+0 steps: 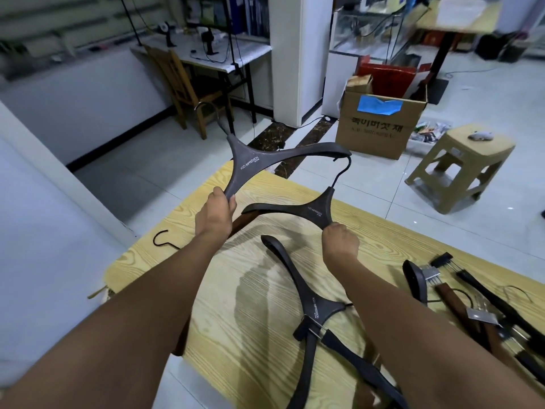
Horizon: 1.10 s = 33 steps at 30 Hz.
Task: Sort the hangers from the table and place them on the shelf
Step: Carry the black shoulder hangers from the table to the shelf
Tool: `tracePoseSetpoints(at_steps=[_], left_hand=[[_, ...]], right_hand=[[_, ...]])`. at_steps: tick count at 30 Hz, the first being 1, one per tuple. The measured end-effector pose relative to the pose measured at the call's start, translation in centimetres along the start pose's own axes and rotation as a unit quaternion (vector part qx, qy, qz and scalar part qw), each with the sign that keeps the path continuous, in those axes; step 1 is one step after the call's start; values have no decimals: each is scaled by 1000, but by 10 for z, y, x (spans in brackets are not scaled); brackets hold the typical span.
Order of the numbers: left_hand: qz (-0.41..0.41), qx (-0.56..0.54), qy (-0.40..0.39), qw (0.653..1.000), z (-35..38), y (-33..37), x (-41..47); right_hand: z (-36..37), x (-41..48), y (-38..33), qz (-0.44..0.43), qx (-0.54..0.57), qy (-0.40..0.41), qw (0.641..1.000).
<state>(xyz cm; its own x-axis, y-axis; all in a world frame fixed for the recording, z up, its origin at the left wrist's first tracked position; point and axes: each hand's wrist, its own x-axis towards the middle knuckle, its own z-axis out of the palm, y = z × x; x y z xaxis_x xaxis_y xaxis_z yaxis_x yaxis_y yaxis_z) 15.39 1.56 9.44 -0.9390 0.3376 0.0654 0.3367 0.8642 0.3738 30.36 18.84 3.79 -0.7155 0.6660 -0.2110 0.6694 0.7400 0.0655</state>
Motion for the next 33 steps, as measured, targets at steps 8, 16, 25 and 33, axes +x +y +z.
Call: tracePoseSetpoints(at_steps=[8, 16, 25, 33], left_hand=[[15, 46, 22, 999, -31, -10, -2], [21, 59, 28, 998, -46, -6, -10], [42, 69, 18, 997, -42, -5, -17], [37, 75, -3, 996, -33, -10, -16]], right_hand=[[-19, -1, 8, 60, -38, -37, 997], [-31, -9, 31, 124, -39, -12, 991], [-8, -14, 28, 141, 22, 10, 990], [3, -15, 9, 162, 173, -17, 971]])
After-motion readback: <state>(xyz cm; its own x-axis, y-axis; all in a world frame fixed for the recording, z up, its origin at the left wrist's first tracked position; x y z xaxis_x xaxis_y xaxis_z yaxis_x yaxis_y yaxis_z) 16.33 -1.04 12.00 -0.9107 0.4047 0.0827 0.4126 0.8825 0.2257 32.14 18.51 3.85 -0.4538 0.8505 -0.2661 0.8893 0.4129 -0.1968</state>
